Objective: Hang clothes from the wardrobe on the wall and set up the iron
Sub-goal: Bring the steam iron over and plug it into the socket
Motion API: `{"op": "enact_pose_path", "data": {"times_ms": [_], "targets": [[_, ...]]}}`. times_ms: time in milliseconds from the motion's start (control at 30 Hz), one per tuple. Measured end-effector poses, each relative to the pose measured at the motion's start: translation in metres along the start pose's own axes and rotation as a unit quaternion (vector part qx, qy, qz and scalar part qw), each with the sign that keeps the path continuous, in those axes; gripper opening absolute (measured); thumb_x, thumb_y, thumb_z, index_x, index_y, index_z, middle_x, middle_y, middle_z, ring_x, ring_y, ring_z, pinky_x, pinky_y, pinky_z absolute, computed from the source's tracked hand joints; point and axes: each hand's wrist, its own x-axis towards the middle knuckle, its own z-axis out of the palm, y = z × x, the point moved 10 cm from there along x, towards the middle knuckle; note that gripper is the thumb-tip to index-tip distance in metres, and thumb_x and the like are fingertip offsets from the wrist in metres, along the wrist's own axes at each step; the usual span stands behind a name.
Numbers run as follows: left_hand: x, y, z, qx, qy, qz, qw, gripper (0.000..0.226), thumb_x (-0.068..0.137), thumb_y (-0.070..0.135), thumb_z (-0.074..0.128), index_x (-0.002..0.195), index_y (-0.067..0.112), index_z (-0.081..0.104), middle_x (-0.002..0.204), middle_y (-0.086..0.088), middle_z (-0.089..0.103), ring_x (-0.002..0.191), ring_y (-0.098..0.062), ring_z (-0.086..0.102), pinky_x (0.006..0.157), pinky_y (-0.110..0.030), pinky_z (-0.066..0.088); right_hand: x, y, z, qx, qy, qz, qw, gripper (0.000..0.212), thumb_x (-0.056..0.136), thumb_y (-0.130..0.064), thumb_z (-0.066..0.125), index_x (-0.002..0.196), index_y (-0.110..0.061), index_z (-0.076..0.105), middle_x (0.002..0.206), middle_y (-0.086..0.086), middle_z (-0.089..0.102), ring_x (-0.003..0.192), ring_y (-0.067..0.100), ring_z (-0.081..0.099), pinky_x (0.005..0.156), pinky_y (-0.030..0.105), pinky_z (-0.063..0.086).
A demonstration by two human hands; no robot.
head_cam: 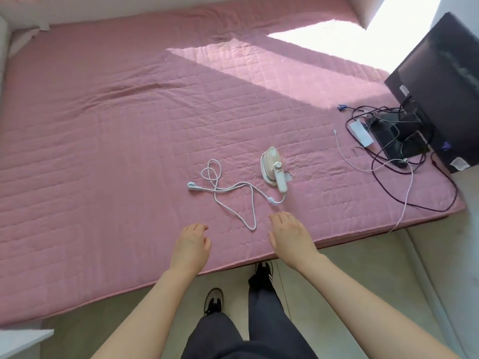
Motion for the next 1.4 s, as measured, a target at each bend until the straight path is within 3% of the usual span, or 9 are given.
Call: {"op": "enact_pose_path", "data": {"times_ms": [133, 233, 367, 567, 833, 967, 1067, 1267, 1400], "targets": [[0.032, 0.004, 0.026, -0.019, -0.017, -0.070, 0.997, 0.037, 0.093, 0.012, 0.045, 0.128, 0.008, 0.053, 0.131, -0.007, 0.054, 0.124, -0.024, 0.042, 0.100, -0.034, 0.037, 0.045, 0.025, 0.018, -0.015, -0.031, -0.033, 0.999, 0.024, 0.069, -0.014, 0.073, 0.091, -0.008, 0.064, 0.083, 0.007, 0.063, 0.080, 0.028, 0.062, 0.068, 0.034, 0.054], [0.058, 0.005, 0.043, -0.035, -0.021, -0.109, 0.993, 0.037, 0.093, 0.012, 0.045, 0.129, 0.008, 0.053, 0.132, -0.007, 0.053, 0.124, -0.024, 0.041, 0.099, -0.034, 0.037, 0.076, 0.036, 0.031, -0.029, -0.033, -0.059, 0.997, 0.027, 0.060, -0.014, 0.079, 0.082, -0.010, 0.064, 0.075, 0.005, 0.063, 0.075, 0.025, 0.063, 0.067, 0.031, 0.054], [0.092, -0.004, 0.068, -0.066, -0.022, -0.147, 0.987, 0.036, 0.091, 0.011, 0.046, 0.126, 0.007, 0.055, 0.132, -0.009, 0.054, 0.122, -0.027, 0.045, 0.099, -0.038, 0.040, 0.112, 0.053, 0.068, -0.020, -0.076, -0.066, 0.995, 0.026, 0.066, -0.012, 0.074, 0.088, -0.007, 0.062, 0.083, 0.010, 0.063, 0.080, 0.031, 0.062, 0.063, 0.037, 0.053], [0.139, -0.034, 0.113, -0.140, -0.031, -0.217, 0.966, 0.038, 0.091, 0.014, 0.051, 0.128, 0.007, 0.054, 0.131, -0.010, 0.055, 0.118, -0.027, 0.051, 0.097, -0.033, 0.038, 0.160, 0.063, 0.128, -0.015, -0.134, -0.074, 0.988, 0.032, 0.095, -0.028, 0.048, 0.119, -0.008, 0.048, 0.117, 0.009, 0.053, 0.111, 0.029, 0.048, 0.088, 0.036, 0.044], [0.198, -0.085, 0.180, -0.175, -0.060, -0.279, 0.942, 0.048, 0.091, 0.013, 0.051, 0.137, 0.005, 0.042, 0.139, -0.012, 0.049, 0.122, -0.030, 0.048, 0.100, -0.036, 0.038, 0.227, 0.079, 0.204, 0.037, -0.152, -0.030, 0.987, 0.050, 0.094, -0.036, 0.052, 0.132, -0.006, 0.040, 0.130, 0.011, 0.047, 0.120, 0.029, 0.043, 0.096, 0.034, 0.037], [0.221, -0.112, 0.202, -0.275, -0.029, -0.358, 0.892, 0.048, 0.091, 0.018, 0.054, 0.136, 0.007, 0.043, 0.136, -0.010, 0.051, 0.123, -0.030, 0.049, 0.104, -0.039, 0.038, 0.253, 0.088, 0.233, 0.070, -0.142, 0.007, 0.987, 0.065, 0.089, -0.039, 0.060, 0.137, -0.004, 0.033, 0.138, 0.014, 0.041, 0.125, 0.032, 0.039, 0.101, 0.039, 0.038], [0.234, -0.125, 0.212, -0.338, 0.001, -0.406, 0.849, 0.048, 0.087, 0.023, 0.057, 0.132, 0.009, 0.048, 0.129, -0.009, 0.056, 0.118, -0.030, 0.052, 0.102, -0.041, 0.041, 0.266, 0.089, 0.258, 0.081, -0.157, 0.032, 0.984, 0.088, 0.086, -0.048, 0.060, 0.146, 0.000, 0.017, 0.149, 0.016, 0.029, 0.134, 0.035, 0.030, 0.109, 0.042, 0.031], [0.259, -0.141, 0.253, -0.496, 0.077, -0.457, 0.734, 0.066, 0.056, 0.037, 0.060, 0.117, 0.011, 0.060, 0.113, -0.011, 0.066, 0.105, -0.029, 0.063, 0.095, -0.043, 0.050, 0.255, 0.064, 0.276, 0.065, -0.127, 0.060, 0.988, 0.123, 0.069, -0.075, 0.057, 0.149, 0.001, 0.002, 0.141, 0.019, 0.030, 0.127, 0.034, 0.034, 0.107, 0.040, 0.030], [0.264, -0.117, 0.251, -0.563, 0.085, -0.444, 0.692, 0.038, 0.066, 0.023, 0.068, 0.098, 0.005, 0.059, 0.086, -0.010, 0.063, 0.075, -0.023, 0.059, 0.083, -0.037, 0.055, 0.239, 0.047, 0.286, 0.061, -0.104, 0.069, 0.990, 0.134, 0.059, -0.076, 0.065, 0.148, 0.005, 0.006, 0.132, 0.018, 0.040, 0.117, 0.033, 0.041, 0.102, 0.041, 0.035]]}}
